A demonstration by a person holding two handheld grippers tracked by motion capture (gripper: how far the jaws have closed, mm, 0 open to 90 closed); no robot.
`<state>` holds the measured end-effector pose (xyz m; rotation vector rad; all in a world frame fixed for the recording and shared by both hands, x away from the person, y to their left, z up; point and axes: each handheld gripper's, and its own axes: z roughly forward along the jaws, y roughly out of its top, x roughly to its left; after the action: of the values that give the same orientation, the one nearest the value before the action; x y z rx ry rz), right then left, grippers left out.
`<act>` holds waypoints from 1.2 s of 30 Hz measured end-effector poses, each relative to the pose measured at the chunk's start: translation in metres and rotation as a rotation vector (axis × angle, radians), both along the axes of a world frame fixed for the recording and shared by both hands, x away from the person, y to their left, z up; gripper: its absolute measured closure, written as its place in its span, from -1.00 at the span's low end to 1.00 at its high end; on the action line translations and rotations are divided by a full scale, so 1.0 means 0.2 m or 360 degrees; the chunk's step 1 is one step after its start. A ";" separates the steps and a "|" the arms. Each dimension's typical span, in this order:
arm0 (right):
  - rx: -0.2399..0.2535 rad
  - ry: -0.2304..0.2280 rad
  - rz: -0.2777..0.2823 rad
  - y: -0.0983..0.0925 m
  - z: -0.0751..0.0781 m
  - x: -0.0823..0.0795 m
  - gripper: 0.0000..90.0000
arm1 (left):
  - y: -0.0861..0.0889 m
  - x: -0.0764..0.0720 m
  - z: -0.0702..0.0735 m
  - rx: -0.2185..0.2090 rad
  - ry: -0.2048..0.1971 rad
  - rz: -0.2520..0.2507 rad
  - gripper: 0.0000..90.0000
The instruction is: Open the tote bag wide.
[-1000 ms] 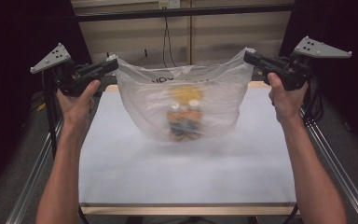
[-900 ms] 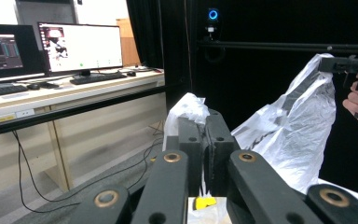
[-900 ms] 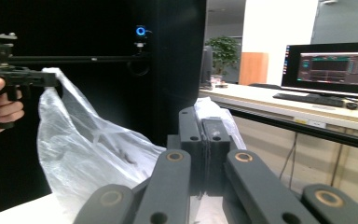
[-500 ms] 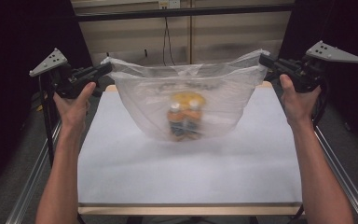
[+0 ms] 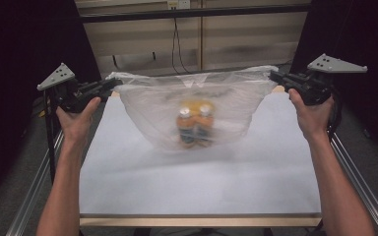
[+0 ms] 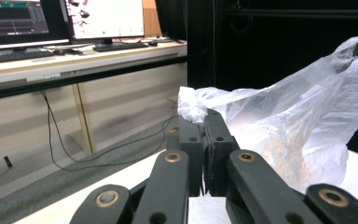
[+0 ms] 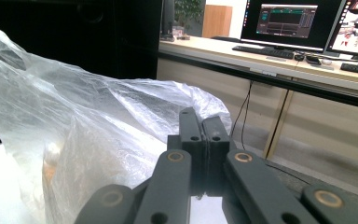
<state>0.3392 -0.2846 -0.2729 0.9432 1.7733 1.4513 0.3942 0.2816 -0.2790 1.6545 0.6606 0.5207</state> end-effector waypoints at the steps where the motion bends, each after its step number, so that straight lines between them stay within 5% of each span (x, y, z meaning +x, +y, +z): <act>1: -0.0010 0.0007 -0.0003 0.01 -0.01 0.00 1.00 | 0.00 0.00 -0.01 0.0032 -0.0002 0.0003 0.96; 5: -0.0020 0.0030 -0.0006 0.01 -0.05 0.00 1.00 | 0.01 -0.01 -0.07 0.0019 0.0025 -0.0026 0.96; 15: 0.0004 0.0100 -0.0033 -0.03 -0.16 0.01 1.00 | -0.05 -0.01 -0.12 0.0157 0.0056 -0.0036 0.96; 26: -0.0040 0.0191 -0.0049 -0.03 -0.28 0.04 1.00 | -0.05 -0.01 -0.26 0.0168 0.0113 -0.0026 0.96; 36: -0.0071 0.0270 -0.0057 -0.02 -0.40 0.08 1.00 | -0.09 -0.02 -0.36 0.0304 0.0129 0.0003 0.96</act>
<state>0.3548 -0.2892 -0.3533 1.0970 1.8921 1.3374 0.3911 0.2645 -0.3515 1.8627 0.6889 0.5332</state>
